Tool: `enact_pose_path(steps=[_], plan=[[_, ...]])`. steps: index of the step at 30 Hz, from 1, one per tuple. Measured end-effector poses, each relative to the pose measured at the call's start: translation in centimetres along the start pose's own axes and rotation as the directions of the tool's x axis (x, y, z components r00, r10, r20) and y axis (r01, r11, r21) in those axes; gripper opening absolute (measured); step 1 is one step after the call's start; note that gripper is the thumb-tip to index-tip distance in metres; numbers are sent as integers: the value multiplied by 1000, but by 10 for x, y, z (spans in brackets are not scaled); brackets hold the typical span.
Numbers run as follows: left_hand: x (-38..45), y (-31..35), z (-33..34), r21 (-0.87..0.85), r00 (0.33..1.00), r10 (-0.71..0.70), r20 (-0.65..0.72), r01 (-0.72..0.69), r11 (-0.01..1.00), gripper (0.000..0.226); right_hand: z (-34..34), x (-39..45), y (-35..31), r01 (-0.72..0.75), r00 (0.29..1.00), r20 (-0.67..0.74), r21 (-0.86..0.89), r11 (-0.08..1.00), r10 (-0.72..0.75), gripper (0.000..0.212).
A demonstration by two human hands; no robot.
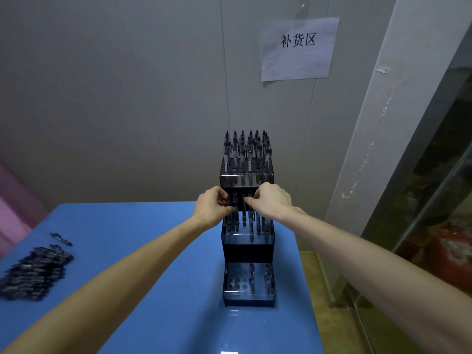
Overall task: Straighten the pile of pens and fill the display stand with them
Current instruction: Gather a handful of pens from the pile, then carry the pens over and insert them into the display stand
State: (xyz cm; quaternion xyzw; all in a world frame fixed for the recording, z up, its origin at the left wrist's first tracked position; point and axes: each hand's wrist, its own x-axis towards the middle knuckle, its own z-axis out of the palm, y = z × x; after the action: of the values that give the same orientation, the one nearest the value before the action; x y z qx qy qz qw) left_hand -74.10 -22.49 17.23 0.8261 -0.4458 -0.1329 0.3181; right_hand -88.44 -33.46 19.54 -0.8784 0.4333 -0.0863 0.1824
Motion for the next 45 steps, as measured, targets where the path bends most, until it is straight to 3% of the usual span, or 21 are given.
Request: enact_pose_path(steps=[4,9,14,20,24,28,37,45], plan=[[-5,-4,-14,204,996,41,73,-56,977,37,-20,-9,-2,131,965,-208,-133,982,-157,37],[-16,-23,-40,447,999,7,53,-30,894,52,-35,-16,-22,363,867,-347,-54,930,-359,24],[-41,-66,-71,688,997,-69,-17,62,724,62,-6,-18,-59,628,745,-265,-33,778,-613,38],[-94,-138,-120,756,978,-194,-70,179,630,64,62,-27,-124,744,665,-70,-15,668,-743,64],[-129,-193,-156,796,949,-303,-90,251,550,73,105,-39,-170,782,624,73,-69,620,-778,74],[-158,-252,-194,779,923,-365,-120,316,541,75,143,-47,-227,783,621,174,-92,615,-764,76],[-187,-379,-289,653,873,-475,-106,421,629,62,224,-40,-361,731,673,349,-182,657,-652,82],[-179,-450,-330,625,890,-451,-66,389,677,58,277,-26,-455,713,684,426,-218,666,-593,83]])
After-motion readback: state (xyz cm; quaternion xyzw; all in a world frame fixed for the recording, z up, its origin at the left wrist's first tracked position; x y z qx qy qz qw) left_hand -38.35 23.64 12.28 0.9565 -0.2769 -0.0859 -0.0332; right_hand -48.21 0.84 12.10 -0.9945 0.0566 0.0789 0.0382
